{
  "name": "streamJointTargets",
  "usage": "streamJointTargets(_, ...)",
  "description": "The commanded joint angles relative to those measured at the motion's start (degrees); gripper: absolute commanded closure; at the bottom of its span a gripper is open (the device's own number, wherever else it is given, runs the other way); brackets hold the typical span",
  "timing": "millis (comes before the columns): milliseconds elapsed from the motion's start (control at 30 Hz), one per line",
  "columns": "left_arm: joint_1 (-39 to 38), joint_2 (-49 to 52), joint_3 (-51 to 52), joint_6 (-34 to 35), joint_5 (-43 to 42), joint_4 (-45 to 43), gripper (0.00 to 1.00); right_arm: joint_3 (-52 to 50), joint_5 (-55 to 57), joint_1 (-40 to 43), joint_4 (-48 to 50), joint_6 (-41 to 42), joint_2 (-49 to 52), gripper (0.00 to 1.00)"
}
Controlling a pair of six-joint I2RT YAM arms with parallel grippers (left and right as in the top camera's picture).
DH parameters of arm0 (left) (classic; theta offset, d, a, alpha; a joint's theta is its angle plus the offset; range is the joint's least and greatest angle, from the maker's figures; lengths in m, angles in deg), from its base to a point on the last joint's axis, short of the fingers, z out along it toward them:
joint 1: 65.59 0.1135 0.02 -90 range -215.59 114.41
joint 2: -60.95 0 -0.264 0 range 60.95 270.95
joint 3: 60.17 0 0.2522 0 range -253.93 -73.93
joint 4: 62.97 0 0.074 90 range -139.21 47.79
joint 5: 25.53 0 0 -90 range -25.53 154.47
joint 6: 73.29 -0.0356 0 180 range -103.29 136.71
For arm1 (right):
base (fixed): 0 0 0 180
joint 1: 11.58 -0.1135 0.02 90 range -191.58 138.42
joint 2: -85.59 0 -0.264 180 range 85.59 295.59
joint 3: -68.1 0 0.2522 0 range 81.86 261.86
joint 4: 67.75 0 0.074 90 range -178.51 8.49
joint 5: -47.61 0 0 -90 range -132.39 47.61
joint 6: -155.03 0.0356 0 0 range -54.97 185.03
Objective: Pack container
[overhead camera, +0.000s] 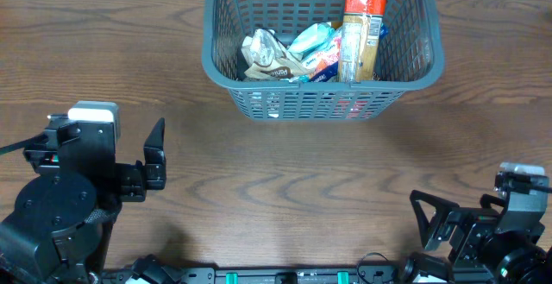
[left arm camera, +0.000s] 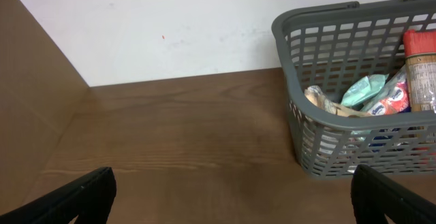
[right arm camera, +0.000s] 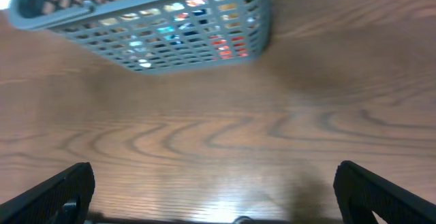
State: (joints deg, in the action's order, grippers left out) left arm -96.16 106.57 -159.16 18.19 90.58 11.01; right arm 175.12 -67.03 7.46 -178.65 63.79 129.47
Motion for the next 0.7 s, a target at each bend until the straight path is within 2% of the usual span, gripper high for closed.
streamJointTargets(0,0.00,-0.13,-0.50,0.11,0.48,0.20,0.01,-0.28,-4.55,-0.39,-0.15,3.65,-0.63,0.01)
streamJointTargets(333,0.00,-0.13,-0.50,0.11,0.48,0.20,0.01,-0.28,-2.49,-0.37,-0.11,5.64,-0.63,0.01)
streamJointTargets(500,0.00,-0.13,-0.50,0.11,0.48,0.20,0.01,-0.28,3.74,-0.37,-0.13,5.22,-0.63,0.01)
streamJointTargets(667,0.00,-0.13,-0.50,0.11,0.48,0.20,0.01,-0.28,2.93,-0.39,-0.13,-1.55,-0.68,0.01)
